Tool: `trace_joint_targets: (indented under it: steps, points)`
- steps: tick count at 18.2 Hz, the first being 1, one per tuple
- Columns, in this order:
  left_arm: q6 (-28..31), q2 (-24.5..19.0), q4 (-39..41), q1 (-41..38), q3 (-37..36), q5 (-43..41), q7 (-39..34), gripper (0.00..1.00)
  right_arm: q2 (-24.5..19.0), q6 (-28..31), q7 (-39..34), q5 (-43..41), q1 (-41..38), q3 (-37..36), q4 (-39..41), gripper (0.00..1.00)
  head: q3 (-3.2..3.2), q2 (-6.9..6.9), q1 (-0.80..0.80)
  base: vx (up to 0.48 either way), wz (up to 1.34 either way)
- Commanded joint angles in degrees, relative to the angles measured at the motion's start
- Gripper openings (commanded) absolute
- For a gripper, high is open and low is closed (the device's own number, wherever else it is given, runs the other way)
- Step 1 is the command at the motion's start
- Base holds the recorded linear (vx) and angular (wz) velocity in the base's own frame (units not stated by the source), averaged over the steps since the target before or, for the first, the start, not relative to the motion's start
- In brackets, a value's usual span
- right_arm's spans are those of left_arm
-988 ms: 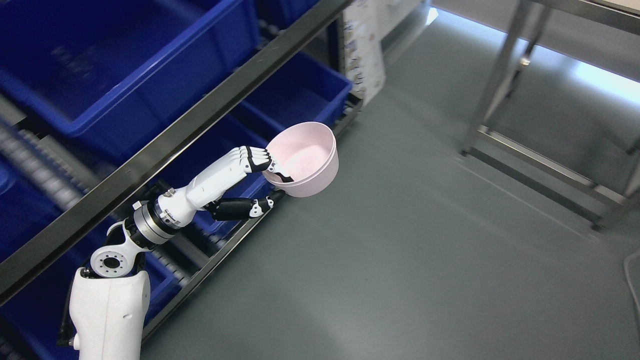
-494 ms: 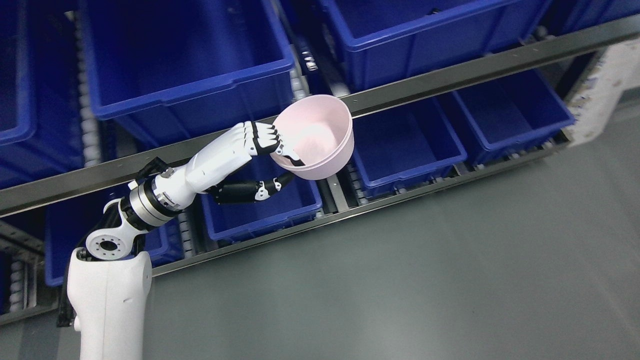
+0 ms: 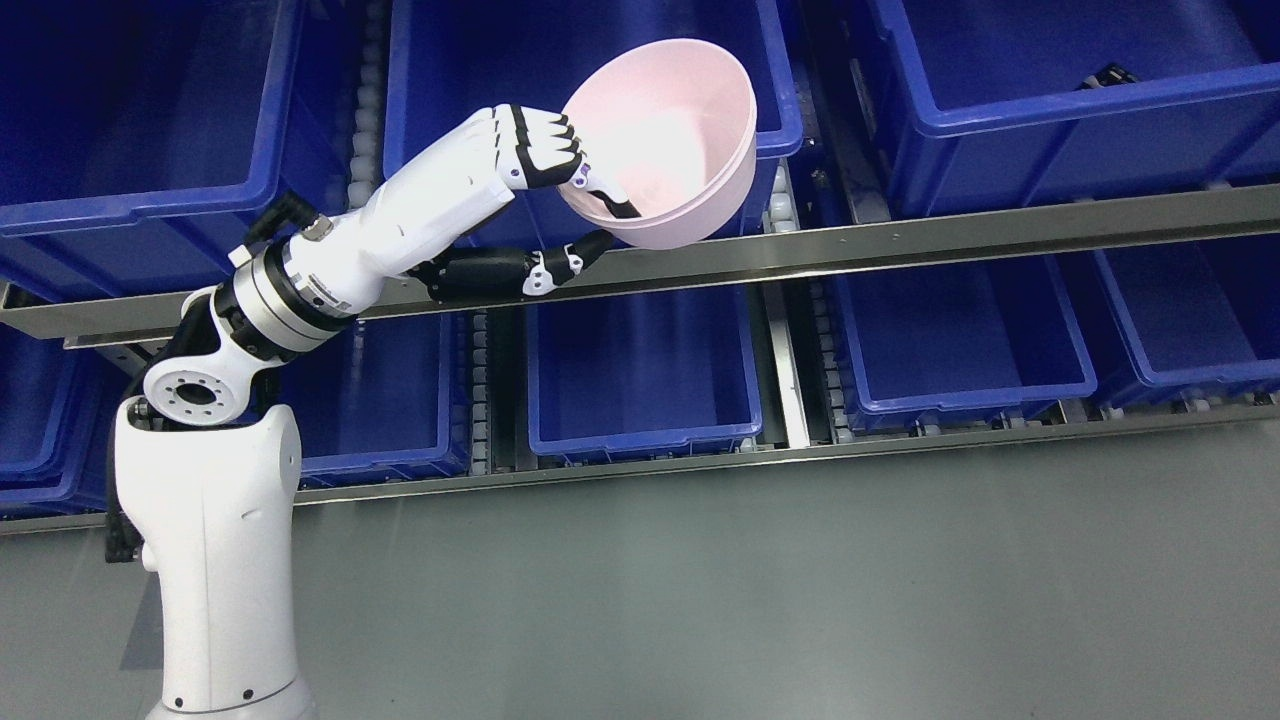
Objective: Stack pink IKEA bowls on left shelf middle
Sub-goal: 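Carry the stacked bowls with the left hand toward the blue bin shelf, then lower the bowls into the blue bin and open the left hand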
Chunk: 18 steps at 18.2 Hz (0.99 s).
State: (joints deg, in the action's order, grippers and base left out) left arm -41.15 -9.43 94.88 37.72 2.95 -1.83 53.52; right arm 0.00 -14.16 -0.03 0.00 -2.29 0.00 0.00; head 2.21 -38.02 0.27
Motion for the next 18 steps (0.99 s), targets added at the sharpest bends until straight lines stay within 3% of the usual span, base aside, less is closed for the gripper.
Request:
trace_joint_targets:
  steps: [1,7,11,18]
  points:
    - [0.55,-2.60,0.49,2.54,-0.49,-0.80,0.09,0.04,1.00,0.01,0.03,-0.09,0.00,-0.26,1.00,1.00,0.00,0.00,0.00,0.097,0.18]
    - [0.63,-3.75,-6.97,6.83,0.13,-4.04,-0.26,0.04,1.00,0.01,0.03,-0.09,0.00,-0.26,1.00,1.00,0.00,0.01,0.00,0.080,0.15]
    - [0.55,-3.49,-23.30,15.80,0.40,-10.98,-1.14,0.04,1.00,0.01,0.03,-0.09,0.00,-0.26,1.00,1.00,0.00,0.00,0.00,0.066,-0.04]
    - [0.46,0.11,-36.42,16.60,-1.89,-21.10,-2.90,0.05,1.00,0.01,0.03,-0.09,0.00,-0.26,1.00,1.00,0.00,0.00,0.00,0.073,-0.09]
